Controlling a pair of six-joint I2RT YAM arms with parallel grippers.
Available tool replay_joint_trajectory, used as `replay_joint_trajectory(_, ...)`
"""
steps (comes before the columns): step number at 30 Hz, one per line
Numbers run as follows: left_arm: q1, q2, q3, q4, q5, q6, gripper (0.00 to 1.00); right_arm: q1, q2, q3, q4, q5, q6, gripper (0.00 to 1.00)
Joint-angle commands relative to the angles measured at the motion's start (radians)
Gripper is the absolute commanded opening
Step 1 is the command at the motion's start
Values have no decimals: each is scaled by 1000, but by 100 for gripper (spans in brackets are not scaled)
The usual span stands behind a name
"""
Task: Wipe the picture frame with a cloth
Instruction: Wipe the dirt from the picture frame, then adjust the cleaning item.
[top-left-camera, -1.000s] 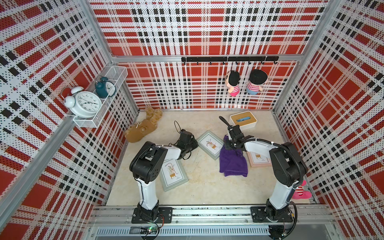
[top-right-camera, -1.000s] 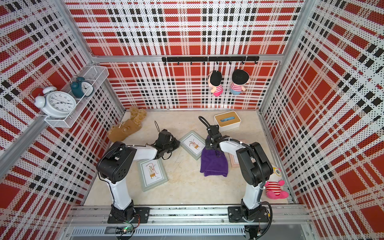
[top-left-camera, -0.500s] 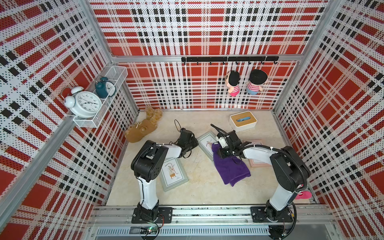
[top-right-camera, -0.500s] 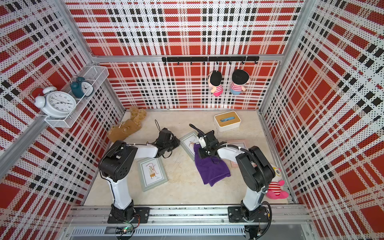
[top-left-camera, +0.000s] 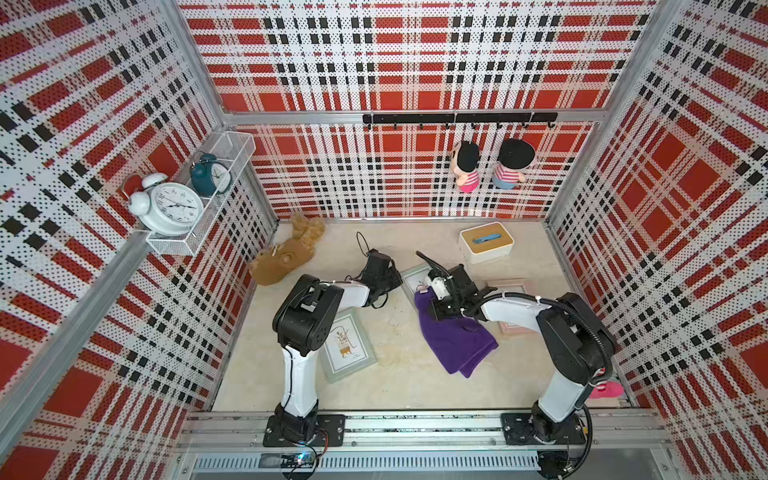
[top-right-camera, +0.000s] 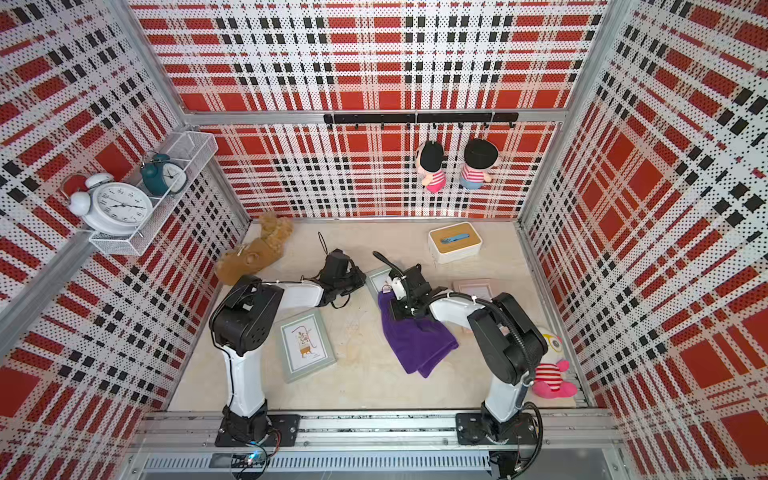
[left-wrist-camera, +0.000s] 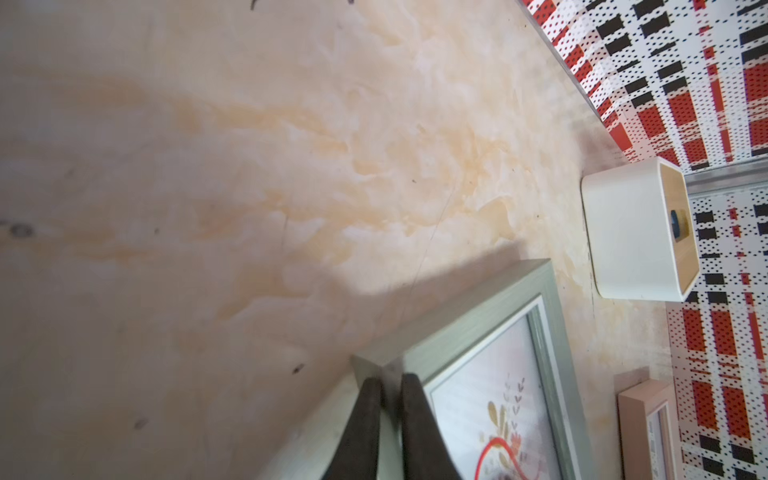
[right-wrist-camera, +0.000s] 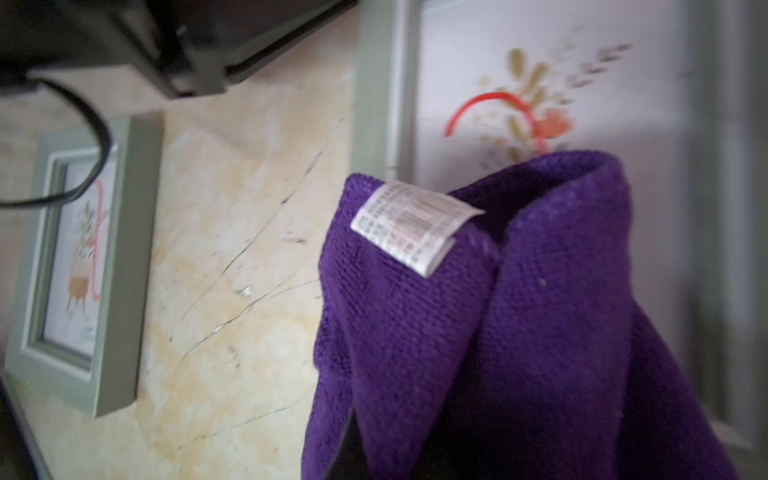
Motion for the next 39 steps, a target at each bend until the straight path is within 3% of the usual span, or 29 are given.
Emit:
replay_joint_trajectory(1, 7, 101, -2, -198, -26, 67, 15, -53, -82, -42, -75, 131, 75, 0)
replay_joint_trajectory(8, 4, 81, 131, -232, 31, 117, 24, -53, -227, -61, -12, 56, 156, 0)
replay_joint_trajectory(14, 19, -72, 200, -273, 83, 126, 52, -53, -294, -57, 113, -106, 282, 0)
replay_joint_trajectory(19, 55, -276, 112, -248, 87, 80, 74, -52, -267, -23, 293, -234, 429, 0)
replay_joint_trajectory(25, 87, -541, -119, -81, 166, -2, 99, -52, -146, 80, 449, -321, 662, 0)
replay_joint_trajectory(32, 48, -730, -275, 36, 210, -78, 98, -55, 9, 197, 688, -366, 1007, 0)
replay_joint_trajectory(39, -67, -746, -363, 200, 204, -248, 98, -55, 105, 328, 755, -326, 1200, 0)
